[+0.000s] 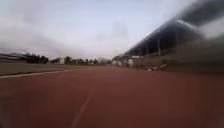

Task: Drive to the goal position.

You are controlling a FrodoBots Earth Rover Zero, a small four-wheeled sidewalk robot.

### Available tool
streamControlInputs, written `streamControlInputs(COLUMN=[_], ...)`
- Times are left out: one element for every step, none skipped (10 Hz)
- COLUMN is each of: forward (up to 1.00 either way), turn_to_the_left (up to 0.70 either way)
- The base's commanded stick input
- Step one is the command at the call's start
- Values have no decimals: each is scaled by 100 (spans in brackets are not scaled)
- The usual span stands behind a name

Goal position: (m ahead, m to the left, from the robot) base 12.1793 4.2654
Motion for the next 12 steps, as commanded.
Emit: streamControlInputs(forward=[70,70,70,70,70,70,70,70,70,70,70,70], turn_to_the_left=[-4,0,0,0,0,0,0,0,0,0,-2,-8])
